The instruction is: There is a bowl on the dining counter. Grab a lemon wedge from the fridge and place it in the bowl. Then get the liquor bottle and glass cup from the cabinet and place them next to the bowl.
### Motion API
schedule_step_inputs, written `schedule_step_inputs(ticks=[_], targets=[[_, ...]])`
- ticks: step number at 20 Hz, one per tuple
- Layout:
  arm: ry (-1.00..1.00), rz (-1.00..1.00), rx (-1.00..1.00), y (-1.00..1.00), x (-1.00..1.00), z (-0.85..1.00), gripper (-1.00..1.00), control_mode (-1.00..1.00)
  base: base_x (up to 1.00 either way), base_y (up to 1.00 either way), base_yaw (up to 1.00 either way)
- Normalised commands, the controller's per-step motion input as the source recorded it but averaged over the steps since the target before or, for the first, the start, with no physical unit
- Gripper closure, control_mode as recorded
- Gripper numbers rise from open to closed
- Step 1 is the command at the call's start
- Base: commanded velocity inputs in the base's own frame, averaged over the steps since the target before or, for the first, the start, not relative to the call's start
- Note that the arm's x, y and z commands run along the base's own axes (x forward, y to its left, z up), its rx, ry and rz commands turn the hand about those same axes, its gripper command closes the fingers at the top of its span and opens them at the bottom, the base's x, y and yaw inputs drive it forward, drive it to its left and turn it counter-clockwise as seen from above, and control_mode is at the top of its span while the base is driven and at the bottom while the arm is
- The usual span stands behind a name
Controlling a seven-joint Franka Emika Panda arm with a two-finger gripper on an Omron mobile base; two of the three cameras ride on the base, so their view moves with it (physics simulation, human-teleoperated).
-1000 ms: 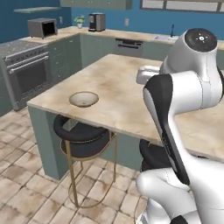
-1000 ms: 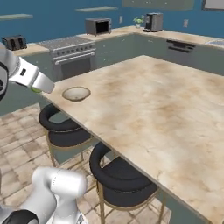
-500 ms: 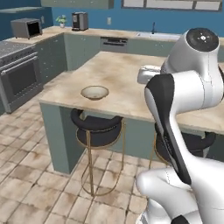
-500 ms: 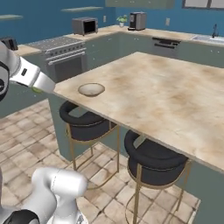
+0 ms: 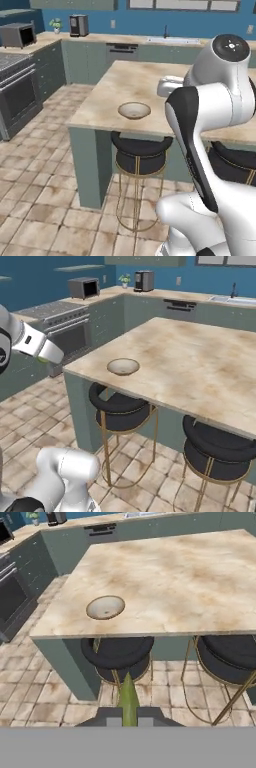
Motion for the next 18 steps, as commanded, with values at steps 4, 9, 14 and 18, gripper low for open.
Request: schedule_step_inputs(ticks=[4, 9, 14, 18], targets=[[0.00, 0.00, 0.00, 0.00, 0.00, 0.00, 1.00, 1.00, 0.58, 0.59, -0.25], [0.00, 0.00, 0.00, 0.00, 0.00, 0.00, 1.00, 1.00, 0.70, 0.14, -0.25], [0.00, 0.00, 0.00, 0.00, 0.00, 0.00, 1.00, 1.00, 0.85, 0.00, -0.26], [0.00, 0.00, 0.00, 0.00, 0.00, 0.00, 1.00, 1.00, 0.74, 0.17, -0.22]])
